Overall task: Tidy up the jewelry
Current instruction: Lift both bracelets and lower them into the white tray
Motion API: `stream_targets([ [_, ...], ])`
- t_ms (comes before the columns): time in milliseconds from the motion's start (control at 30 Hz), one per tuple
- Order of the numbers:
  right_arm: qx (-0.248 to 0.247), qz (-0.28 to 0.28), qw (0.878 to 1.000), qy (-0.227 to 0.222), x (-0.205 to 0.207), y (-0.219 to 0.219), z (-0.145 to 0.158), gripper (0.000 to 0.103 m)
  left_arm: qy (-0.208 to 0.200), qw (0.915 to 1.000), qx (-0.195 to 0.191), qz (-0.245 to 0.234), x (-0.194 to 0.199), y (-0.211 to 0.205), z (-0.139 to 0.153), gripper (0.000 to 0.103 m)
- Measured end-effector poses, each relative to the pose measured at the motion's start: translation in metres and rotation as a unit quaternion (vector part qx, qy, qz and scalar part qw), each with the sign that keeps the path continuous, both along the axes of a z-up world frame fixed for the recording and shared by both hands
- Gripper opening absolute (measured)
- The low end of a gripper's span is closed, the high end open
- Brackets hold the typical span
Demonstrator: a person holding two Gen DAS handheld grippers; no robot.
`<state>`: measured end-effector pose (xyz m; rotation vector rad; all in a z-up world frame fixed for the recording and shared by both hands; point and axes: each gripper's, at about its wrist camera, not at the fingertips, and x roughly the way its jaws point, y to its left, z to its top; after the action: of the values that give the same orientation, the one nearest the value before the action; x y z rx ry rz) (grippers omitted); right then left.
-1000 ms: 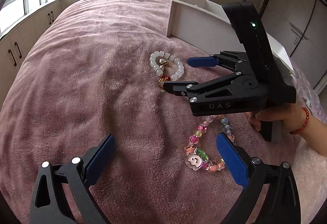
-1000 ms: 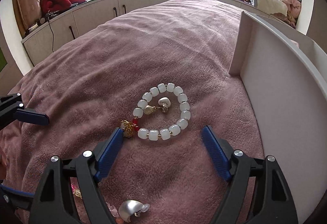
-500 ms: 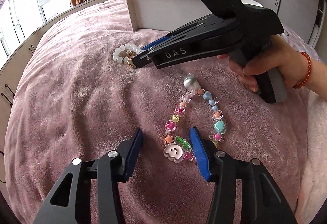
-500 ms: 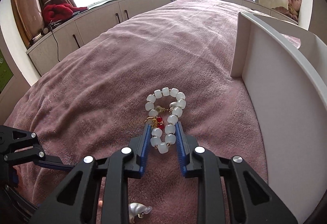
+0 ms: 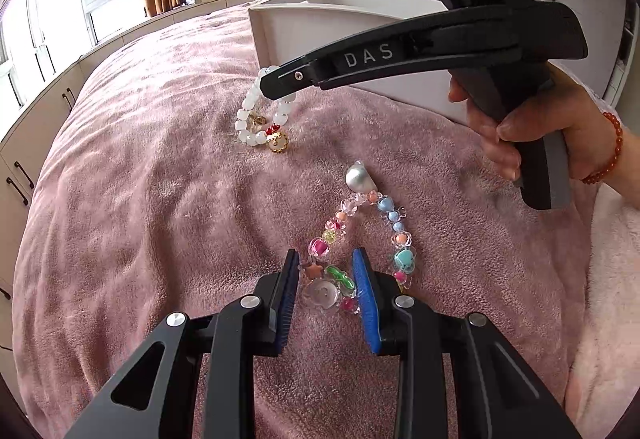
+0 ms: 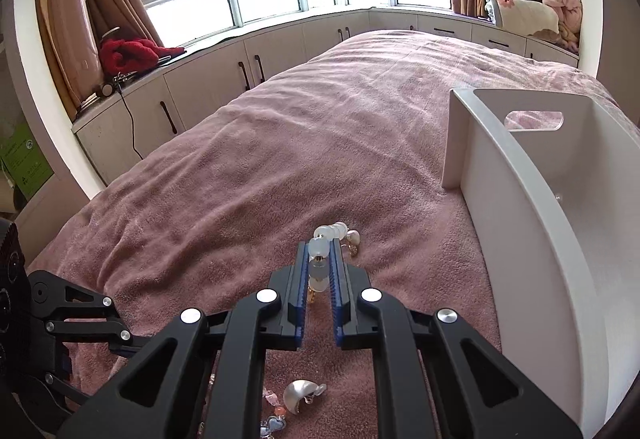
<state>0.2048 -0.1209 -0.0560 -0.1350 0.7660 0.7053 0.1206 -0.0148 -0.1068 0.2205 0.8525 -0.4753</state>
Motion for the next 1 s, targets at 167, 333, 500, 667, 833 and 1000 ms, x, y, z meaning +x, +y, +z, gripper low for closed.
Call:
stream_targets([
  [167, 0.026, -0.003, 0.999, -0.025, -0.014, -0.012, 0.027, 0.011, -0.021, 0.9997, -0.015, 0.003, -0.01, -0.001, 0.021, 0.032],
  [333, 0.049, -0.011, 0.998, -0.042, -0.027, -0.027, 0.049, 0.011, -0.031, 0.9994, -0.013, 0.009, -0.02, -0.003, 0.031, 0.032],
  [500, 0.084, -0.015, 0.995, -0.049, -0.038, -0.043, 0.07, 0.011, -0.043, 0.9983, -0.03, 0.027, -0.027, -0.003, 0.046, 0.032],
  [667, 0.105, -0.015, 0.991, -0.077, -0.057, -0.054, 0.094, 0.011, -0.057, 0.9968, -0.037, 0.042, -0.017, -0.004, 0.061, 0.032],
  [833, 0.125, -0.015, 0.987, -0.096, -0.07, -0.065, 0.111, 0.011, -0.073, 0.9951, -0.046, 0.048, -0.016, -0.008, 0.08, 0.032],
  [1000, 0.141, -0.027, 0.983, -0.11, -0.075, -0.079, 0.124, 0.011, -0.088, 0.9938, -0.048, 0.048, -0.013, -0.015, 0.102, 0.032],
])
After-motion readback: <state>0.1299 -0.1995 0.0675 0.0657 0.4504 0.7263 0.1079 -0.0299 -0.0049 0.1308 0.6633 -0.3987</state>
